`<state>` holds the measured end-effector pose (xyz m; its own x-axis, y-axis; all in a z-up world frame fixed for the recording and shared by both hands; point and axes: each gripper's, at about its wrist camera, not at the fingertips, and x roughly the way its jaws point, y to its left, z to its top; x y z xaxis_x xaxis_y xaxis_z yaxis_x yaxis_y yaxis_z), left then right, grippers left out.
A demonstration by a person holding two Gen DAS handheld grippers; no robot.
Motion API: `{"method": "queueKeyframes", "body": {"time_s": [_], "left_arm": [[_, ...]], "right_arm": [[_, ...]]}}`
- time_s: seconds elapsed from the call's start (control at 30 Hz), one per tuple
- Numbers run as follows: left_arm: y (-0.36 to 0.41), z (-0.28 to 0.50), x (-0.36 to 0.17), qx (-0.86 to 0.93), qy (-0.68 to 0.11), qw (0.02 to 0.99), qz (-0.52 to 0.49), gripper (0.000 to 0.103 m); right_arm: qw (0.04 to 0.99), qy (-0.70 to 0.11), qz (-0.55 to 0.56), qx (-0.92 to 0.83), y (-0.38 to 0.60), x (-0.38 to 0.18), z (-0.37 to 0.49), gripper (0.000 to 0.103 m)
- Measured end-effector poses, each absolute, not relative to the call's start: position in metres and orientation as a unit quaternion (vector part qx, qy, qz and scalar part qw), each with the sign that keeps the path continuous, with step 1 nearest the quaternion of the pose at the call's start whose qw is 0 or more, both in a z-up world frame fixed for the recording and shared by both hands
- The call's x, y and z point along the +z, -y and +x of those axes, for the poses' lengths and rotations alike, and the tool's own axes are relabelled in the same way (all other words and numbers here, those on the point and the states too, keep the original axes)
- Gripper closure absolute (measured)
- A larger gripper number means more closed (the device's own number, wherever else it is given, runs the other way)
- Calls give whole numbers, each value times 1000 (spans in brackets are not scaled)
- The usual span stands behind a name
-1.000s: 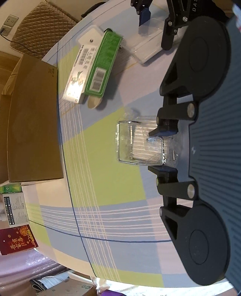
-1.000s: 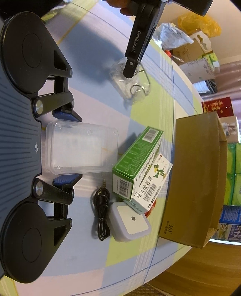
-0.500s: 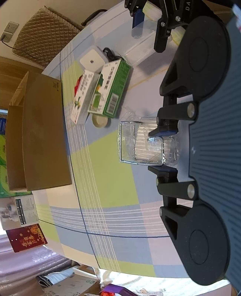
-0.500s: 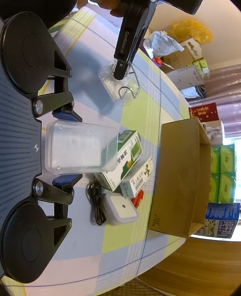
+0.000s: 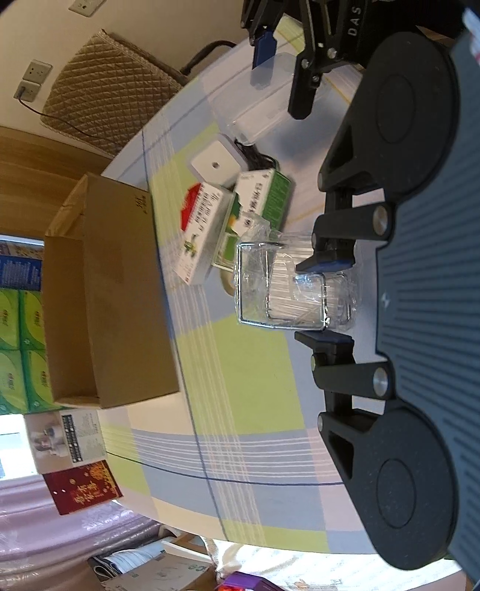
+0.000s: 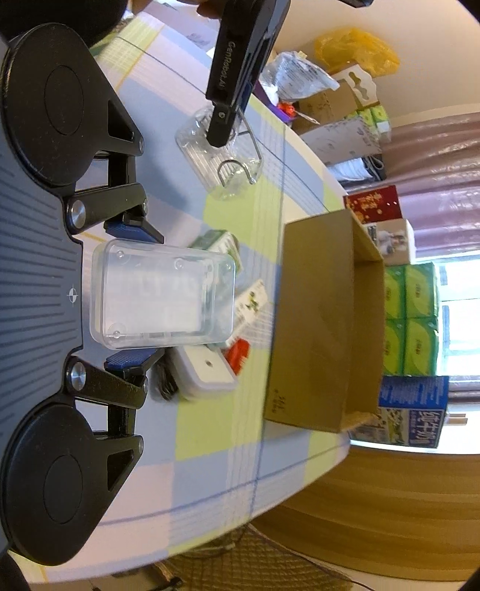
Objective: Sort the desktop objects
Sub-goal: 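Lower the clear packet and plastic container into the cardboard box and release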
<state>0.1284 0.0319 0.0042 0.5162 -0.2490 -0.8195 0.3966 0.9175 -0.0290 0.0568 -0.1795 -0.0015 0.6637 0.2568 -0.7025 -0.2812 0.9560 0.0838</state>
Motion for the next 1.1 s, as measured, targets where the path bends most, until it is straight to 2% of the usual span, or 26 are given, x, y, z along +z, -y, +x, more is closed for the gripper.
{"method": "queueKeyframes", "body": {"time_s": [0.53,1.1], "left_arm": [[-4,165,55,-198,-430,877,77,77],[24,222,76,-214,-423,878,74,77]], "right_arm": [[923,-356,-36,140,201,44,109,49],[930,-338,-56,133,219,75,173,49]]}}
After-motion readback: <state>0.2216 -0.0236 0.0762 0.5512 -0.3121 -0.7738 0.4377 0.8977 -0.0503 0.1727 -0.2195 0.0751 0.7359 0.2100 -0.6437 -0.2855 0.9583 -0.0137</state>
